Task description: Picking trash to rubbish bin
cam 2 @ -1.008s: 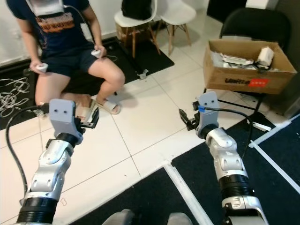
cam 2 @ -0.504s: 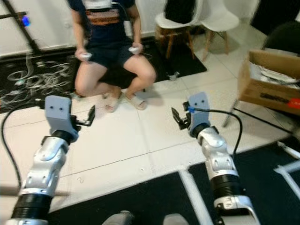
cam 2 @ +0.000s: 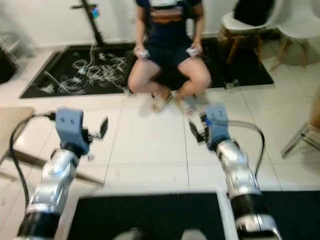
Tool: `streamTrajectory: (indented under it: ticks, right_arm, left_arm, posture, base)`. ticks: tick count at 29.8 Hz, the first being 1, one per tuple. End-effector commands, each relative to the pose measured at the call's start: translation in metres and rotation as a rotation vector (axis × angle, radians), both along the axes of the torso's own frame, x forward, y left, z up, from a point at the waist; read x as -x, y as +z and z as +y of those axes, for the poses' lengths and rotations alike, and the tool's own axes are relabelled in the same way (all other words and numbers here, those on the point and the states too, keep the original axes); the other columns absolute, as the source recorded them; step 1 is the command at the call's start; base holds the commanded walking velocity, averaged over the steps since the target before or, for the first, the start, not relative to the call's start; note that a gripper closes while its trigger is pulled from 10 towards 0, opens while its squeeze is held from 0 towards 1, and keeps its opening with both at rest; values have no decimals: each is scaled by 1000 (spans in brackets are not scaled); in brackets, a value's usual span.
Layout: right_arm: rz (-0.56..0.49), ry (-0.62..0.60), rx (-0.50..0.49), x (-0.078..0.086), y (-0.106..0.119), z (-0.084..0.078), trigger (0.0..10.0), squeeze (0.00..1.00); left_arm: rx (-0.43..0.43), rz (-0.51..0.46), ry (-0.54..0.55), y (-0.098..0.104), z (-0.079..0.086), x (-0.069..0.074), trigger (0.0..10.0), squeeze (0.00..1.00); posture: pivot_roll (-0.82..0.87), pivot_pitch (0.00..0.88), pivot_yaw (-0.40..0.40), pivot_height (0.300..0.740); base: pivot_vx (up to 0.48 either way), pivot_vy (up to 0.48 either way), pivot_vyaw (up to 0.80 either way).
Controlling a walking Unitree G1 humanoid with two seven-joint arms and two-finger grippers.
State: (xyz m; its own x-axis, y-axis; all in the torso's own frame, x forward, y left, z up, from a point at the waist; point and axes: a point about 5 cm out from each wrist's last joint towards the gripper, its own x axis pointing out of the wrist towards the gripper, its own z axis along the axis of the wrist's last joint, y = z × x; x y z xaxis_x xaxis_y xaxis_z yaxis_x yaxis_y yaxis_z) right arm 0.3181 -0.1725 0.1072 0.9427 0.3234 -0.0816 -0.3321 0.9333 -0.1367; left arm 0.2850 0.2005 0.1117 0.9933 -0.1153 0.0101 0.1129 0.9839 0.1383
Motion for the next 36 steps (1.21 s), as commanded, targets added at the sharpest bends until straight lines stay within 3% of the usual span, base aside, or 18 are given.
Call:
streamTrajectory:
  ticks: [1, 36]
  right_arm:
    - [4, 24, 4, 1, -1, 6, 10000, 0]
    - [27, 26, 15, 0, -4, 0, 10000, 0]
  left_arm:
    - [-6, 4, -4, 0, 0, 1, 10000, 0]
    - [-1, 14, -4, -3, -5, 1, 10000, 0]
  posture:
    - [-132, 13, 39, 740]
    - [-128, 0, 3, 740]
  base:
    - [0, 0, 775]
    - [0, 0, 770]
